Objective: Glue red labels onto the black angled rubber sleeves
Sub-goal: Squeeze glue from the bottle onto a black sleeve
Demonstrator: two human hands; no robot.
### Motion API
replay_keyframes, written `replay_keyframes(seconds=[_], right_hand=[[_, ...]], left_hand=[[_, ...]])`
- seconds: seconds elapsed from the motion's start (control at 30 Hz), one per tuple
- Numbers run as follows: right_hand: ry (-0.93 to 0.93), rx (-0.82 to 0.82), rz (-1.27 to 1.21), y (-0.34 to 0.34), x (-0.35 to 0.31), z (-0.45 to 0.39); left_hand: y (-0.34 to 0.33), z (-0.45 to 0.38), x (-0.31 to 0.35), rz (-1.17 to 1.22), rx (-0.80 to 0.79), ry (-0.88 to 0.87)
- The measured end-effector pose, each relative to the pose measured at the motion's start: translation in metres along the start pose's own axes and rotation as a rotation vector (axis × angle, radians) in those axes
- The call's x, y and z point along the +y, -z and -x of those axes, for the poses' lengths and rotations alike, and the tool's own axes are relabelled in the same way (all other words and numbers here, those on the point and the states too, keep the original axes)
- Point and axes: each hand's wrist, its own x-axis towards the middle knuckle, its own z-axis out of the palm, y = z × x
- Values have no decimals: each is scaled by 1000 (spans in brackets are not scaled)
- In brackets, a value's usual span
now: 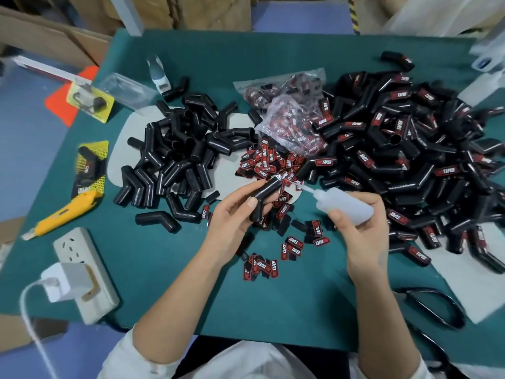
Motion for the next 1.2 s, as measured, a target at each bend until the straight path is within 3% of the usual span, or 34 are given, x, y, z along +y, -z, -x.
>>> replay_keyframes(seconds=[0.3, 0.6, 1.2], right_hand=[[162, -8, 51, 1, -3, 6], [395, -18, 335, -1, 11, 13], [369, -11, 384, -3, 8, 14]], left_hand=[[0, 5, 0, 10, -9, -13], [-2, 4, 0, -86, 13, -83], [3, 1, -4, -177, 48, -82]])
